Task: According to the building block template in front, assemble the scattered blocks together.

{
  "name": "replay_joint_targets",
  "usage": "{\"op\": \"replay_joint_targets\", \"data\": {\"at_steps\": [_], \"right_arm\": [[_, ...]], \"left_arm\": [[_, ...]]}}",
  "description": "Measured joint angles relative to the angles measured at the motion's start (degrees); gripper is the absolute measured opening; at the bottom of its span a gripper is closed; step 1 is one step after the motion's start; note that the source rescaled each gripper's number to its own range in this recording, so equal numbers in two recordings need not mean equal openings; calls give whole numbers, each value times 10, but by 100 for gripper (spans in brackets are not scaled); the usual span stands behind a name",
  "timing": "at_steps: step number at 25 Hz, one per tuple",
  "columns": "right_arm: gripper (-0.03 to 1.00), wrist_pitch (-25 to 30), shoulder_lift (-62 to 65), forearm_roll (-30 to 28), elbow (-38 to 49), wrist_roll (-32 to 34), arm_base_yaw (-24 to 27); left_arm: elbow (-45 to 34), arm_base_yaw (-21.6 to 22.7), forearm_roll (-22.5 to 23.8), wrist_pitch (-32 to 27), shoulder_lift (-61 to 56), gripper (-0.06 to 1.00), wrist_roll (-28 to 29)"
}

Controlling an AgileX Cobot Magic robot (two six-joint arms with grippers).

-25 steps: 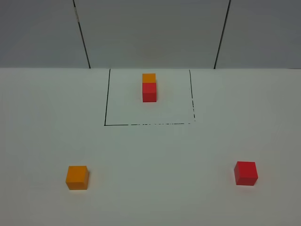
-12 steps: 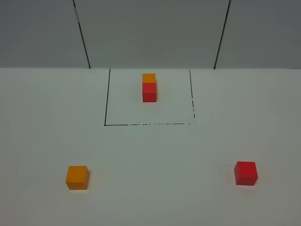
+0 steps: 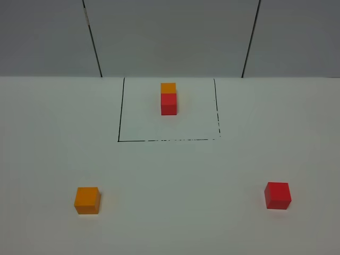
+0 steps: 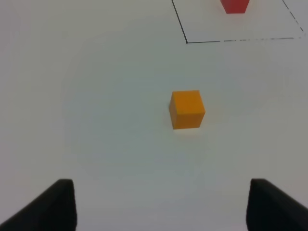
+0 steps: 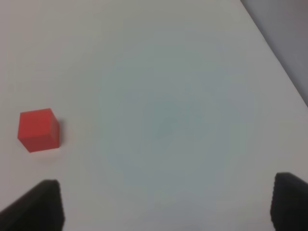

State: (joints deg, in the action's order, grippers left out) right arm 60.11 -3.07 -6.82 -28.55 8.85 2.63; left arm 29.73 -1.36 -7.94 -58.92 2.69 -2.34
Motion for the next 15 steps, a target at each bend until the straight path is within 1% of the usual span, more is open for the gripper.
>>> {"op": "replay_joint_targets", "data": {"at_steps": [4, 7, 11, 15], "right_arm": [[73, 0, 0, 0, 0, 0, 0], [73, 0, 0, 0, 0, 0, 0], [73, 0, 0, 0, 0, 0, 0], [73, 0, 0, 0, 0, 0, 0]], "left_arm": [[45, 0, 1, 14, 77, 60, 6], [97, 0, 1, 15, 171, 60, 15], [176, 0, 2, 11, 301, 60, 58], [239, 0, 1, -10, 446, 60, 93]]}}
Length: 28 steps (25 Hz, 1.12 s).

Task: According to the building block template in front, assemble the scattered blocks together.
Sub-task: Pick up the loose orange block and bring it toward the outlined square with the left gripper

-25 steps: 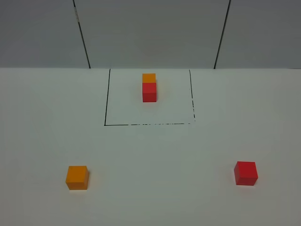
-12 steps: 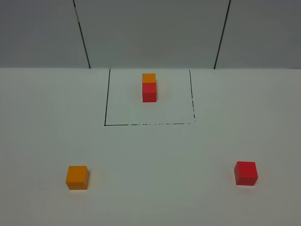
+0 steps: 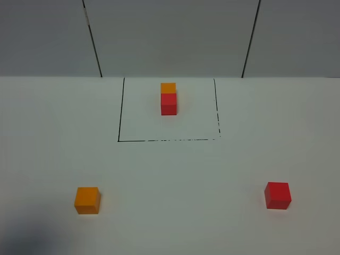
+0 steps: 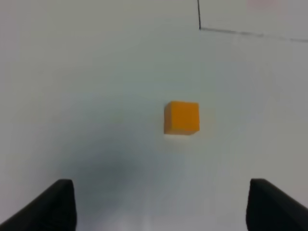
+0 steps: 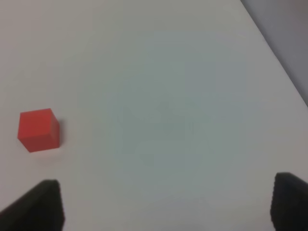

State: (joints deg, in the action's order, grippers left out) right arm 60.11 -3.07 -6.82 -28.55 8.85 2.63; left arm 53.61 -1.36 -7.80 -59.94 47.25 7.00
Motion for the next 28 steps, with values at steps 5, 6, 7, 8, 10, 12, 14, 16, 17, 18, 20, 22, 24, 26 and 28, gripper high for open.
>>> {"op": "replay_joint_targets", "data": {"at_steps": [5, 6, 7, 8, 10, 12, 14, 16, 17, 18, 20, 22, 24, 26, 28], "right_arm": [[73, 0, 0, 0, 0, 0, 0], [73, 0, 0, 0, 0, 0, 0], [73, 0, 0, 0, 0, 0, 0], [73, 0, 0, 0, 0, 0, 0], [73, 0, 0, 0, 0, 0, 0], [73, 0, 0, 0, 0, 0, 0], [73, 0, 0, 0, 0, 0, 0], [73, 0, 0, 0, 0, 0, 0], [73, 0, 0, 0, 0, 0, 0], [73, 0, 0, 0, 0, 0, 0], [73, 0, 0, 0, 0, 0, 0], [73, 0, 0, 0, 0, 0, 0], [73, 0, 0, 0, 0, 0, 0], [73, 0, 0, 0, 0, 0, 0], [73, 0, 0, 0, 0, 0, 0]], "left_arm": [[41, 0, -4, -37, 143, 60, 6], [44, 0, -8, -39, 164, 60, 3], [46, 0, -15, -38, 185, 60, 1], [46, 0, -23, -38, 205, 60, -3], [46, -8, -30, -31, 236, 60, -6], [49, -28, -32, -22, 263, 60, -7], [51, -62, -25, -10, 291, 60, -8], [57, -98, -2, 2, 318, 60, 0], [59, -117, 12, 10, 336, 60, 13], [62, -128, 30, 16, 349, 60, 28], [66, -140, 62, 33, 377, 60, 61], [68, -142, 67, 49, 405, 60, 73], [68, -143, 58, 62, 432, 60, 76], [68, -144, 43, 74, 453, 60, 77], [68, -150, 30, 86, 470, 60, 76]]}}
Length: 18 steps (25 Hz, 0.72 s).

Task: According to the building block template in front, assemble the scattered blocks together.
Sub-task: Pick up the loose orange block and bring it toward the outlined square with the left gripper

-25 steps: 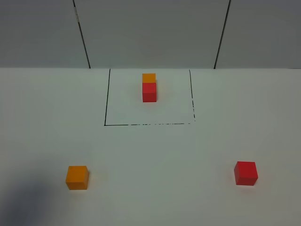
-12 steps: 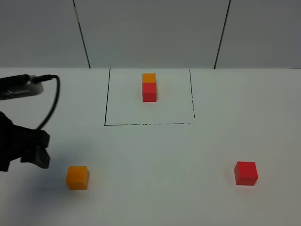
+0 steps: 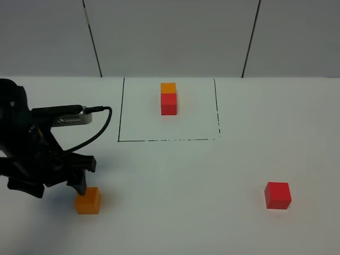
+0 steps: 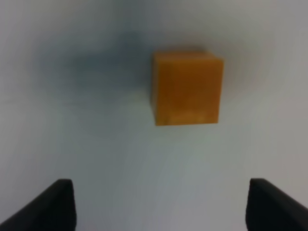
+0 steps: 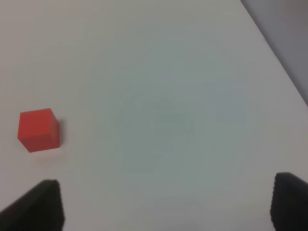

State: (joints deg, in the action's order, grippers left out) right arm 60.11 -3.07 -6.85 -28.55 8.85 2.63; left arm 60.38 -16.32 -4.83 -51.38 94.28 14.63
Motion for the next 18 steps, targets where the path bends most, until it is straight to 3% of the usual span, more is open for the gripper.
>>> {"op": "replay_joint_targets", "data": {"at_steps": [18], "right_arm": [[73, 0, 0, 0, 0, 0, 0]], "left_arm": [[0, -10, 11, 58, 82, 60, 1]]}}
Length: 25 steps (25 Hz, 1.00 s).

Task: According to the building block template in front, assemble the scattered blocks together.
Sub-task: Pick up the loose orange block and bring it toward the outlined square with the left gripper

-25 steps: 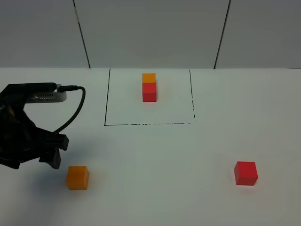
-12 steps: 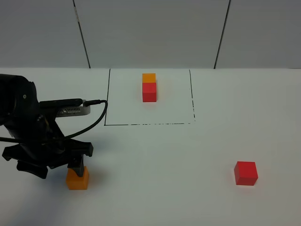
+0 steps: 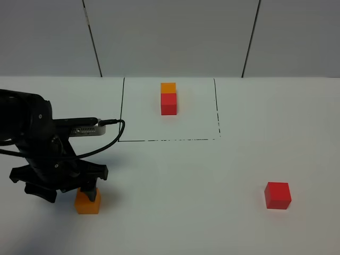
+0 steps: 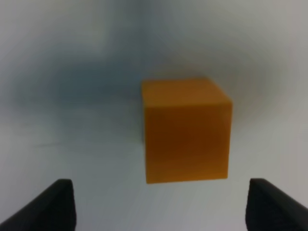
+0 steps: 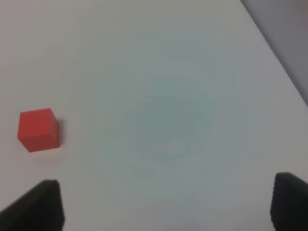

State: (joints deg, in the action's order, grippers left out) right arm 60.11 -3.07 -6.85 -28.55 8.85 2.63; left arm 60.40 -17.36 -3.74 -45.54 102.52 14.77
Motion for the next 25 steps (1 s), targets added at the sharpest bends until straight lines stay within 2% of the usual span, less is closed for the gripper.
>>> {"op": "replay_joint_targets", "data": {"at_steps": [9, 18, 25], "right_arm": [[73, 0, 0, 0, 0, 1, 0], [73, 0, 0, 0, 0, 0, 0], [73, 0, 0, 0, 0, 0, 0]], "left_arm": [[0, 0, -22, 43, 34, 60, 0], [0, -2, -30, 49, 74, 60, 0], [1, -35, -26, 75, 98, 60, 0]]}}
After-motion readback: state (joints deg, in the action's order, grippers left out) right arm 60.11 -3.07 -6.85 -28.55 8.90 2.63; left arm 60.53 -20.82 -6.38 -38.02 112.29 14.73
